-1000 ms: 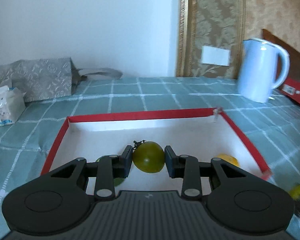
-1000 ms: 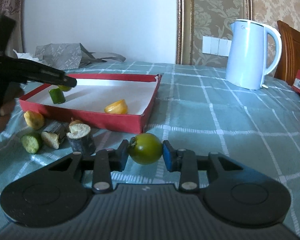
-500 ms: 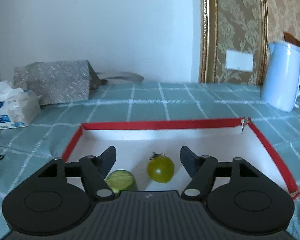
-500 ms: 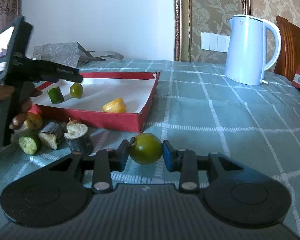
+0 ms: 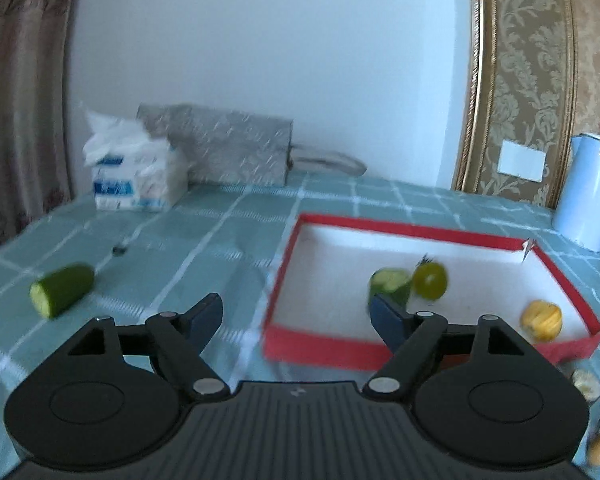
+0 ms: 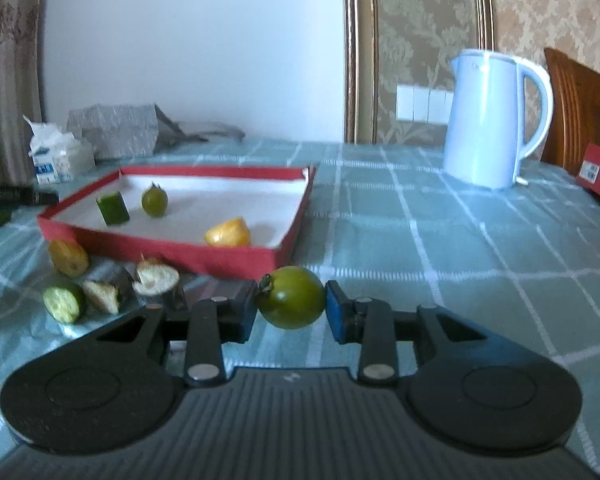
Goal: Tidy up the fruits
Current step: 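Lower the green tomato into the tray and open the right gripper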
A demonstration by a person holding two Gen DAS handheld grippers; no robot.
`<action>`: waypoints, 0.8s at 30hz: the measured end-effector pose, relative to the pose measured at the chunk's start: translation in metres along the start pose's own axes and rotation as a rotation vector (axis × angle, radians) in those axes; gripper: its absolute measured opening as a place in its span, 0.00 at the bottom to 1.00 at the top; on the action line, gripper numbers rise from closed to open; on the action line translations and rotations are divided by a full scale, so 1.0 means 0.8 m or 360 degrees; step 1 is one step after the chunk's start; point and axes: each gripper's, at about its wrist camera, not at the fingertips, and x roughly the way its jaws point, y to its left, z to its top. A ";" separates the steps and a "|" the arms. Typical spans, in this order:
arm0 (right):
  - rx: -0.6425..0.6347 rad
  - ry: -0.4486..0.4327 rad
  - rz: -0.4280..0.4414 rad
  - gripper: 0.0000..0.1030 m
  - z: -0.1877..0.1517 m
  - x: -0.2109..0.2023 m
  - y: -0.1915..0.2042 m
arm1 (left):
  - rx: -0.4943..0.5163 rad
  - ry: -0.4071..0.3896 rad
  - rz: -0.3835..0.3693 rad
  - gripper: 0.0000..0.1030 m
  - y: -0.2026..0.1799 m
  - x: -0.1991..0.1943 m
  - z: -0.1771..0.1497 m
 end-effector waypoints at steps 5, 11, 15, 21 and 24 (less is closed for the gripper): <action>-0.0047 -0.0061 -0.0012 0.33 0.017 -0.010 0.009 | -0.0089 0.0075 -0.0061 0.79 0.015 0.006 -0.002; -0.0168 -0.0118 0.0004 0.33 0.066 0.013 0.039 | -0.0053 0.0064 -0.0057 0.79 0.012 0.002 -0.007; -0.0238 -0.0060 0.0047 0.33 0.100 0.064 0.065 | -0.0025 0.0076 -0.0037 0.79 0.010 0.004 -0.007; -0.0283 0.0052 0.0044 0.33 0.117 0.142 0.099 | -0.0059 0.0101 -0.0046 0.79 0.015 0.008 -0.006; -0.0248 0.0111 0.0060 0.33 0.117 0.166 0.104 | -0.0051 0.0121 -0.0064 0.79 0.013 0.011 -0.007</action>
